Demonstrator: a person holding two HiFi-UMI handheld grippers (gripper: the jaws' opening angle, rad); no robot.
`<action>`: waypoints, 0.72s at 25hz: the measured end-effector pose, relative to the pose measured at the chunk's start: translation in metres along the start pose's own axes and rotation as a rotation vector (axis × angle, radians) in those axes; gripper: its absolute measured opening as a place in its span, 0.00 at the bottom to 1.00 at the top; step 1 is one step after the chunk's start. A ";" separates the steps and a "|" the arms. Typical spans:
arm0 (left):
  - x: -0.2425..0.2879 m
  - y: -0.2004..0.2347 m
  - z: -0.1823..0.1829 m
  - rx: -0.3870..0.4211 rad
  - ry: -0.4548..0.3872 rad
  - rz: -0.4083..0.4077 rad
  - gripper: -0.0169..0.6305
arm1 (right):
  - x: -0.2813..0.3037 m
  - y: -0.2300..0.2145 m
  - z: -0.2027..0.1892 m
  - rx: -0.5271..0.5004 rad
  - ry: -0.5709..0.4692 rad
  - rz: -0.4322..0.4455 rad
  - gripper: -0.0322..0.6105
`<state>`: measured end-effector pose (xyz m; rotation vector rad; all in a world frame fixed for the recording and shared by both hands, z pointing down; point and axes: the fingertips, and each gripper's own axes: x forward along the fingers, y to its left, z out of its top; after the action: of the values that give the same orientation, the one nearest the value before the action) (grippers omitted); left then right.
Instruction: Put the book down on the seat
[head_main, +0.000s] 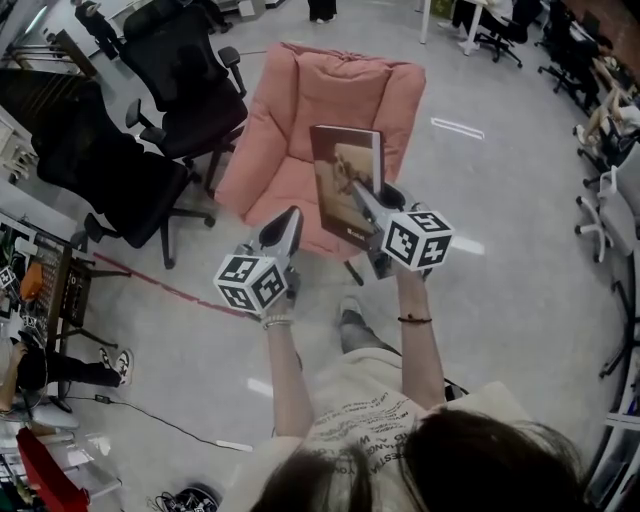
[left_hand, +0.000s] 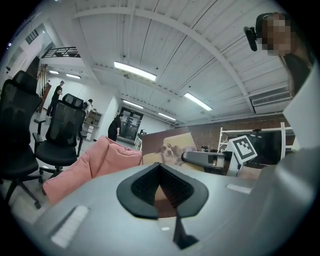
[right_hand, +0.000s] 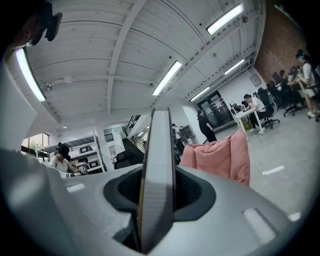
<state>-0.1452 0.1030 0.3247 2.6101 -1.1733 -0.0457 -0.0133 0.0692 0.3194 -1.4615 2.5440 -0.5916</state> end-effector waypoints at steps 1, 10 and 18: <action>0.003 0.004 -0.001 0.000 0.003 -0.002 0.01 | 0.005 -0.002 -0.001 0.003 -0.002 -0.002 0.28; 0.041 0.047 0.000 -0.016 0.026 -0.005 0.01 | 0.060 -0.024 -0.002 0.059 0.010 0.010 0.28; 0.086 0.087 0.003 -0.035 0.053 -0.008 0.01 | 0.116 -0.050 0.005 0.088 0.026 0.020 0.28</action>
<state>-0.1517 -0.0159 0.3519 2.5695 -1.1344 0.0022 -0.0317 -0.0533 0.3432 -1.4068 2.5145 -0.7143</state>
